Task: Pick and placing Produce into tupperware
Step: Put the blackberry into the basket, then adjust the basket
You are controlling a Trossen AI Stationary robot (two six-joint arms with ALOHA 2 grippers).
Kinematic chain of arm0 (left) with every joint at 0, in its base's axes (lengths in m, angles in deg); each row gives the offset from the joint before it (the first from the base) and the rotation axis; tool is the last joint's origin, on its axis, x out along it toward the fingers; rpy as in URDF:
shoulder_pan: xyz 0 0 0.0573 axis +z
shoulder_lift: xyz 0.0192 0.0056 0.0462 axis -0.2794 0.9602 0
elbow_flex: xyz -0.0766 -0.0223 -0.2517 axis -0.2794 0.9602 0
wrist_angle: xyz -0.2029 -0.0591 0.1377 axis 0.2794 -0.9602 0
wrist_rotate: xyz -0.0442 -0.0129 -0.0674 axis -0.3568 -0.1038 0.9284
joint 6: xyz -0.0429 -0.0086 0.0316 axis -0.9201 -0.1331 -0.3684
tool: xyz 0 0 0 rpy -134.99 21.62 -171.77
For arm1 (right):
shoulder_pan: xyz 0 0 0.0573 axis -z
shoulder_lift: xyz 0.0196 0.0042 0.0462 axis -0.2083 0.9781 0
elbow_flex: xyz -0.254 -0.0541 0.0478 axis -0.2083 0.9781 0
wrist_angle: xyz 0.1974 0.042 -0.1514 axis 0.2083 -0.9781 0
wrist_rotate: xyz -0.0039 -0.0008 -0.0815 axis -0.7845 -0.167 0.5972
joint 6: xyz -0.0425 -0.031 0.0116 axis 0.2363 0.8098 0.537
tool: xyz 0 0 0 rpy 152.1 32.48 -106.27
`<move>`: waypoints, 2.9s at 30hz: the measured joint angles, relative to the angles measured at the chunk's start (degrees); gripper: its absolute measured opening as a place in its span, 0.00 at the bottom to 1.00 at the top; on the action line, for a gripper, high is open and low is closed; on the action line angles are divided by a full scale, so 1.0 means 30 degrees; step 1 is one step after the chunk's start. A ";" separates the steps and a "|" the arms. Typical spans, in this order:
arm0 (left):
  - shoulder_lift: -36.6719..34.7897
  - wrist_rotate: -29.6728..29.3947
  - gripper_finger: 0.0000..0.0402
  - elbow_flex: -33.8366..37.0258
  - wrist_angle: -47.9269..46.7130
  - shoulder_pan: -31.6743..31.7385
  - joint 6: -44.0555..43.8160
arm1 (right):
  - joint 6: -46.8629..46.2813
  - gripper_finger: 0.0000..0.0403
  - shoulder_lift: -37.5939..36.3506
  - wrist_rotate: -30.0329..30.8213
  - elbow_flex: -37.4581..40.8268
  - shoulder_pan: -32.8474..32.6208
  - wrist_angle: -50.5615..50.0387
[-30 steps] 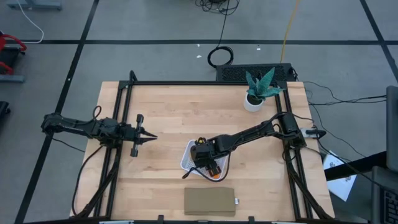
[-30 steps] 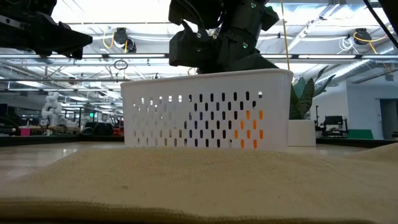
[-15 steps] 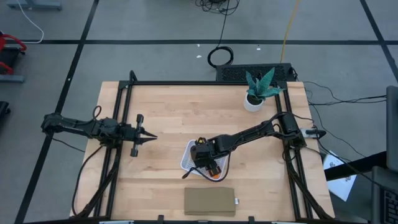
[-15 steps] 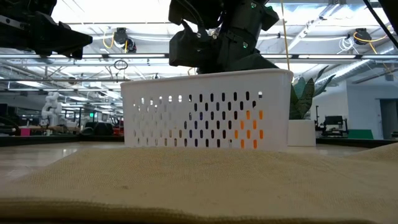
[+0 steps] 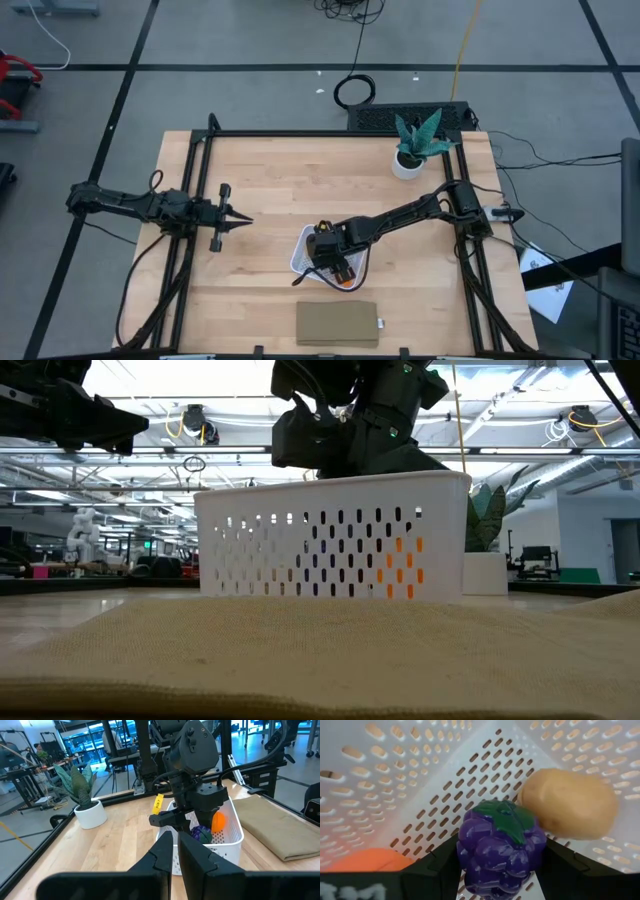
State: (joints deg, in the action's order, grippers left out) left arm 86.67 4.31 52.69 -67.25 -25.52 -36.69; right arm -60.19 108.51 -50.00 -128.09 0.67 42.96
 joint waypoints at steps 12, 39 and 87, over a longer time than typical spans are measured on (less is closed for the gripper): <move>0.0000 0.0000 0.08 -0.0007 0.0000 0.0004 0.0000 | -0.0481 0.57 -0.0007 0.0000 0.0007 0.0000 -0.0052; 0.0000 0.0005 0.08 -0.0002 -0.0138 0.0007 0.0007 | -0.0524 0.58 -0.0007 0.0138 0.0007 0.0000 0.0096; -0.0007 0.0004 0.08 0.0000 -0.0298 0.0004 0.0007 | -0.1227 0.69 -0.1526 0.0175 0.0007 -0.0168 -0.0003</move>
State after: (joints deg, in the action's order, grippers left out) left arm 86.65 4.33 52.69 -68.14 -25.51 -36.66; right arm -63.87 103.93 -49.47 -128.06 0.16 42.95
